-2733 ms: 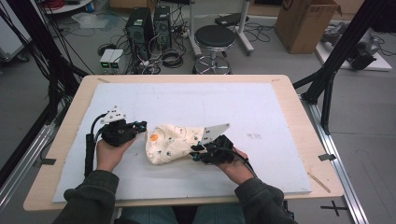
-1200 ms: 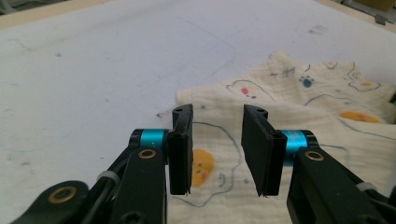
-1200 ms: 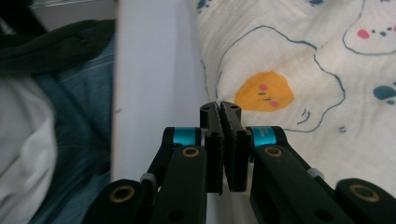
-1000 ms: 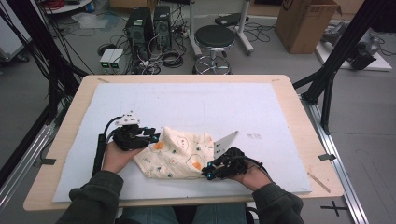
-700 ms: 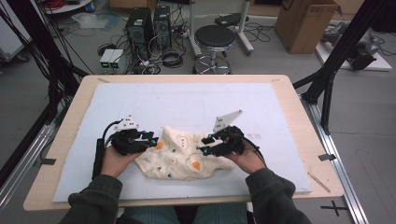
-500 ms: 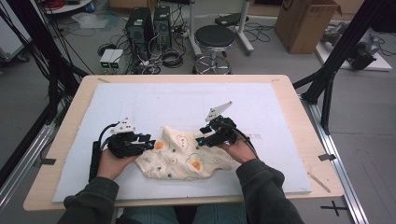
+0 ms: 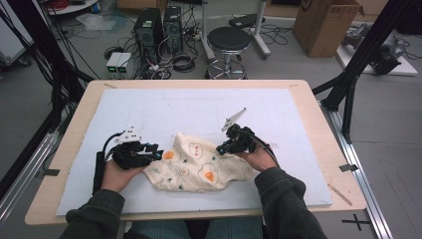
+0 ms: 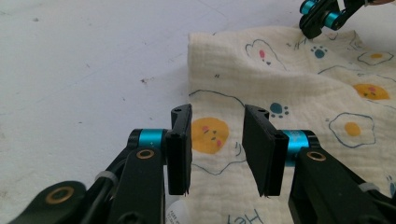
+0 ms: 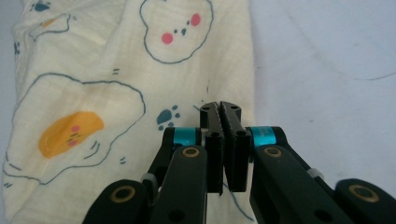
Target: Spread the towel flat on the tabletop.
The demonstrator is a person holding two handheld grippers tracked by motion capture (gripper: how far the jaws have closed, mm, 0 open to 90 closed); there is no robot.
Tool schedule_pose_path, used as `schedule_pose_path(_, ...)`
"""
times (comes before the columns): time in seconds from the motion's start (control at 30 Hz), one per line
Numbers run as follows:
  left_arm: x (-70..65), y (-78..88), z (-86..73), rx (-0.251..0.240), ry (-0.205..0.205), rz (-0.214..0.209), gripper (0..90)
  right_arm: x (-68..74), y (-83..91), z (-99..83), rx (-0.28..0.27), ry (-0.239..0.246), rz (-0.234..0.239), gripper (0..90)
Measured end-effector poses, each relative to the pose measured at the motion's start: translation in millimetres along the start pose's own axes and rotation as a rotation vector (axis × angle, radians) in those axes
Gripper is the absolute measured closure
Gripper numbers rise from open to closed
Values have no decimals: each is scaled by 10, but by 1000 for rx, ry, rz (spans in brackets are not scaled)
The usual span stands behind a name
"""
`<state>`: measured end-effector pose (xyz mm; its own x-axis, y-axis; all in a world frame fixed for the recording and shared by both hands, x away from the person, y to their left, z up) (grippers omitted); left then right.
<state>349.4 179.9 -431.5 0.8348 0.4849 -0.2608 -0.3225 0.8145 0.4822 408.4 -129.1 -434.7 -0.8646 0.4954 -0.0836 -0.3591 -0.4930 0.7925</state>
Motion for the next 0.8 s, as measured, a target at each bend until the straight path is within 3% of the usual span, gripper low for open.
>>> schedule_pose_path(0.13,0,17,0,-6,1,2,626,21,47,8,-10,8,-10,887)
schedule_pose_path(0.2,-2,13,1,-9,3,1,622,8,110,4,-23,1,-39,887)
schedule_pose_path(0.3,-2,2,1,-1,-3,0,615,-62,296,-30,-53,-15,-70,887)
schedule_pose_path(0.43,-8,-10,3,0,-1,-2,610,-120,537,-116,-54,-17,-118,887)
schedule_pose_path(0.57,-23,-19,3,6,-3,-3,599,-95,666,-225,-31,-7,-143,887)
schedule_pose_path(0.6,-28,-24,1,8,-1,-4,599,-80,679,-248,-27,-6,-137,887)
schedule_pose_path(0.73,-6,-19,-20,19,5,8,586,84,615,-317,-11,26,-35,866)
schedule_pose_path(0.8,2,-17,-43,22,10,19,585,116,568,-290,-22,26,-8,797)
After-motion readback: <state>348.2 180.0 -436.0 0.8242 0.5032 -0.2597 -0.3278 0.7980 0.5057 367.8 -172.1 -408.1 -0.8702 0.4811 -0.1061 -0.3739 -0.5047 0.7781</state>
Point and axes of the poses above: each handheld gripper's, and its own axes: y roughly backward along the jaws, z roughly out of its top, x roughly to its left, the point moved 4 cm from there along -y, roughly forward along the jaws, and after that the axes turned 15 degrees about -z, right-handed, at the moved point
